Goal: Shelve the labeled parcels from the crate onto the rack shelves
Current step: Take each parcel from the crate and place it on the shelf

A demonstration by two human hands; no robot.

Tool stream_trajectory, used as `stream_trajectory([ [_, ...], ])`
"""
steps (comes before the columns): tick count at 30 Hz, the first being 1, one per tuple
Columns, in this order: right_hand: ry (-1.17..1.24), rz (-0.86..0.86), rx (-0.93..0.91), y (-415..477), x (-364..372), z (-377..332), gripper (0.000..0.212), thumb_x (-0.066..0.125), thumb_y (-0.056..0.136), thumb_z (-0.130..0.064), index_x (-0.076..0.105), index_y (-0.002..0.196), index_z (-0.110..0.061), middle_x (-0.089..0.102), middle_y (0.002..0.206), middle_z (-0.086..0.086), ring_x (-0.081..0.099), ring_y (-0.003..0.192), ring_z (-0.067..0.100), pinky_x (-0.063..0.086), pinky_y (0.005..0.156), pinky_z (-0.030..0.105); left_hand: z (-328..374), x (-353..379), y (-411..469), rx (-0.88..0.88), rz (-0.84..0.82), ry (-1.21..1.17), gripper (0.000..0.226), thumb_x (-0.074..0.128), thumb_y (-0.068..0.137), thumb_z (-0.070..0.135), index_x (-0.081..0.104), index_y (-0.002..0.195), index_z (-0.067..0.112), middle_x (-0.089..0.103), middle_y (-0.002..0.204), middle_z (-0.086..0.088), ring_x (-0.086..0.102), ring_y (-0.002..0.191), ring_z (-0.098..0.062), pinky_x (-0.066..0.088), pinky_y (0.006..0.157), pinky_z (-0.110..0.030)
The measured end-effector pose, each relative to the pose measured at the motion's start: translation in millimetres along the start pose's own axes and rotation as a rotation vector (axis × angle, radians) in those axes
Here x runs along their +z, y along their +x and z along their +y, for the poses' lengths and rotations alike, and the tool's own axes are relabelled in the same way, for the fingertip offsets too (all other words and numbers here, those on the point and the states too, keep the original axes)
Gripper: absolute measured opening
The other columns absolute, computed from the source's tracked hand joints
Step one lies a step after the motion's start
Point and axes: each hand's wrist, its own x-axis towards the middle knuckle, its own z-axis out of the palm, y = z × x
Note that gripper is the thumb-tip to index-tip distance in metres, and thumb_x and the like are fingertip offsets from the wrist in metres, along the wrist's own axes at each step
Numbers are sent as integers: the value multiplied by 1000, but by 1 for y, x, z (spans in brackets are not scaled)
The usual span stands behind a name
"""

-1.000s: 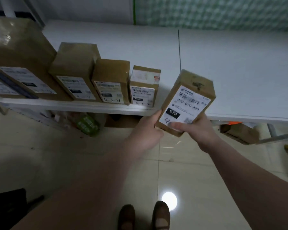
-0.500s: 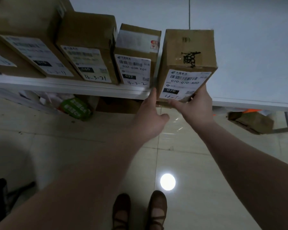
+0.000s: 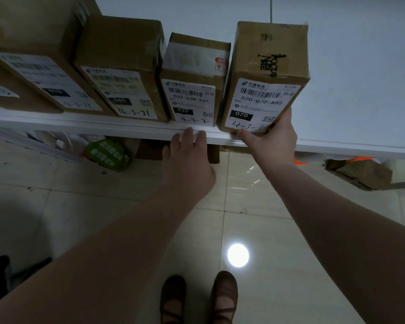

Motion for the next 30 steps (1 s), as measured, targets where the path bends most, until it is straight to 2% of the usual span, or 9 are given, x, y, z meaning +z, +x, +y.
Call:
stream_trajectory([
  [2,-7,-6,7,2,1,-3,77,82,73,-12,39,136,-19,61,121,-7,59,115,13,38,74,3,0,-2,1,3,-8,-23,73,59,85,29,23,147,17,20,153,-9,20,141,-31,27,113,-46],
  [6,-23,-12,25,5,3,-8,73,81,74,-13,41,134,-19,62,118,-7,61,112,15,44,84,16,-2,-5,0,37,-31,-39,71,56,86,20,21,148,17,19,154,-8,18,141,-29,27,114,-45],
  [11,-67,-37,73,8,3,-13,68,80,75,-13,43,132,-17,63,121,-2,60,114,19,45,88,23,-9,-11,-9,45,-93,-83,74,55,87,15,17,150,18,18,155,-7,15,142,-27,25,115,-45],
  [16,-103,-28,144,1,-1,-18,71,78,77,-14,43,139,-14,60,131,3,56,122,24,48,101,34,-11,-28,-26,22,-141,-204,69,54,91,14,20,150,19,29,149,-7,24,138,-26,35,108,-40],
  [19,-45,49,256,-18,-7,-22,74,73,82,-12,37,147,-15,56,137,6,54,125,26,47,104,39,-13,-43,-42,1,-195,-245,54,50,93,15,34,145,17,41,140,-7,37,129,-24,41,100,-36],
  [22,-35,56,320,-51,-10,-24,59,71,82,-13,49,137,-15,61,123,4,57,113,24,49,98,37,-22,-57,-71,-32,-203,-361,35,48,95,14,52,129,10,56,124,-11,53,111,-22,46,92,-33],
  [26,74,-290,397,-109,-10,-35,26,74,82,-8,63,105,-14,66,97,10,64,81,22,57,79,36,-41,-70,-126,-156,-93,-437,21,52,91,17,66,105,9,65,104,-6,57,97,-21,44,81,-26],
  [28,81,-456,413,-147,-10,-46,17,72,84,-7,65,99,-11,63,85,9,58,63,17,52,64,29,-53,-78,-160,-262,-81,-473,14,52,91,18,65,92,12,63,90,-3,56,87,-20,44,74,-24],
  [30,16,-499,382,-188,-9,-57,13,71,85,-11,69,98,-12,62,74,5,51,56,14,45,56,26,-66,-83,-197,-357,-130,-500,18,49,94,18,55,76,16,51,71,4,49,75,-17,35,60,-21],
])
